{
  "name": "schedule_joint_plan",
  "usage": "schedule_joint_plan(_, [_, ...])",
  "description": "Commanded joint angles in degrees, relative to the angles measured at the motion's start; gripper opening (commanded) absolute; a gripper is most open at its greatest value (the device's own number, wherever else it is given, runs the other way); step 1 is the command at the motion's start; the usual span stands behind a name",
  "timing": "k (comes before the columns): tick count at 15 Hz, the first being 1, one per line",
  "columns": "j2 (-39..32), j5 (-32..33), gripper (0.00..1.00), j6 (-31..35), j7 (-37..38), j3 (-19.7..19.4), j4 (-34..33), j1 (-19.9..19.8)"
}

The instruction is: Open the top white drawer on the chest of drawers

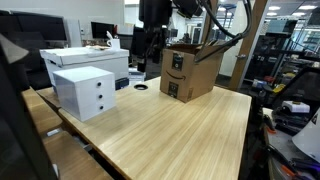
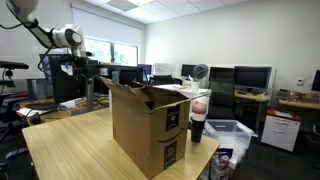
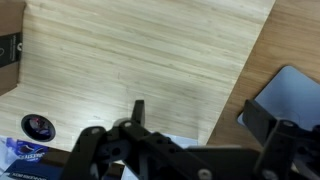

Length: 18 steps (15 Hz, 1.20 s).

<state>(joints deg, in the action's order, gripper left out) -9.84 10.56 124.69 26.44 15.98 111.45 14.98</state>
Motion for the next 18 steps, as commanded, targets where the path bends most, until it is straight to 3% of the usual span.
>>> schedule_joint_plan(1, [-1.7,1.3,1.0,2.8,2.1,-2.0,-0.8,1.9])
schedule_joint_plan(4, [-5.4,2.9,1.0,4.4,3.1,-3.0,-3.8,3.2])
schedule_joint_plan(5, [-10.2,3.6,1.0,4.8,2.5,-4.1,-8.4,4.4])
schedule_joint_plan(18, [-28.9,1.9,1.0,0.9,0.1,-10.6,-32.9,9.3])
